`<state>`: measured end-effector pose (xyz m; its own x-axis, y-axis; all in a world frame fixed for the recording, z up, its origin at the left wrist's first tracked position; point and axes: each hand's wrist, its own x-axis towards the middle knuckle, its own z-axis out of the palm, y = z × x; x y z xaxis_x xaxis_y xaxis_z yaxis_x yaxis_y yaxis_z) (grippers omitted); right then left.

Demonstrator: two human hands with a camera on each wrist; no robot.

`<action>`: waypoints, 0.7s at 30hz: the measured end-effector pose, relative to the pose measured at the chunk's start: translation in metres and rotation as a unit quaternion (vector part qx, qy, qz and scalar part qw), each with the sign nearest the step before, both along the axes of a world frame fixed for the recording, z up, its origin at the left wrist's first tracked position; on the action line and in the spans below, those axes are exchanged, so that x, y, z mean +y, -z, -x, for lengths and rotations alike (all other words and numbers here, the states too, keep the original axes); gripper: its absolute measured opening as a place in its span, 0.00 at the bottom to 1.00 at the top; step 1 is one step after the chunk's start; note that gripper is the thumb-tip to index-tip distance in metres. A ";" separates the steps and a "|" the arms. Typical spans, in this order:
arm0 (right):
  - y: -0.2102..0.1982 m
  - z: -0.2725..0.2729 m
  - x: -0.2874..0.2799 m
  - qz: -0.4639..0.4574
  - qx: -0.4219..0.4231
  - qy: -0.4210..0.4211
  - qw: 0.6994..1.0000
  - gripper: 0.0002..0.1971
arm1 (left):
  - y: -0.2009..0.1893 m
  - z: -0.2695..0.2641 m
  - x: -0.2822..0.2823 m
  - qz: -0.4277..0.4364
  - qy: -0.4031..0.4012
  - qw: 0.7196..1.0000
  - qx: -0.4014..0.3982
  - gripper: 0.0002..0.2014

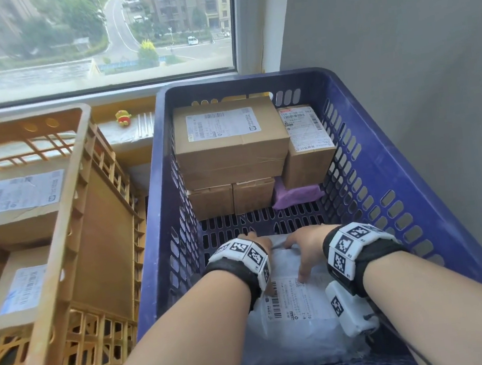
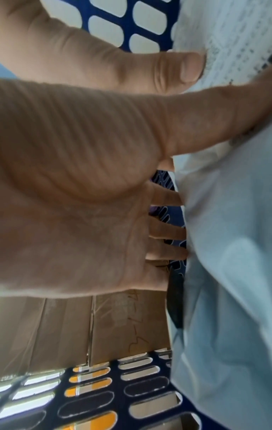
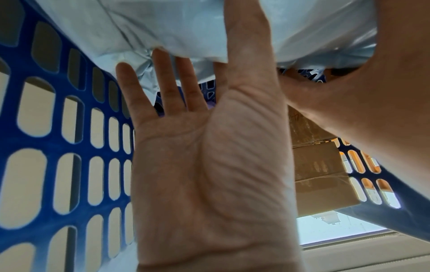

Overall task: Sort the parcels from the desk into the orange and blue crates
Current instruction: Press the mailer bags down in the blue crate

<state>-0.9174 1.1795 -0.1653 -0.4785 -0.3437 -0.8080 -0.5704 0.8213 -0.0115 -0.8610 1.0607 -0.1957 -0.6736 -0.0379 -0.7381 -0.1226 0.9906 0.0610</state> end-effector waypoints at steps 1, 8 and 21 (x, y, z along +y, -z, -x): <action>0.002 0.001 0.000 0.001 0.000 -0.001 1.000 0.45 | 0.001 0.000 0.000 0.006 0.001 1.000 0.003 0.45; 0.022 -0.002 0.002 0.021 0.044 0.008 0.999 0.47 | 0.013 -0.004 0.011 0.060 0.002 0.998 0.027 0.41; 0.002 0.007 -0.006 -0.010 0.017 -0.024 1.000 0.38 | 0.007 0.006 0.009 -0.001 -0.012 0.999 0.033 0.33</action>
<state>-0.9247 1.1739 -0.1669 -0.4891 -0.3501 -0.7989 -0.6091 0.7927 0.0255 -0.8666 1.0693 -0.2025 -0.7203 -0.0540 -0.6916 -0.1423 0.9873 0.0711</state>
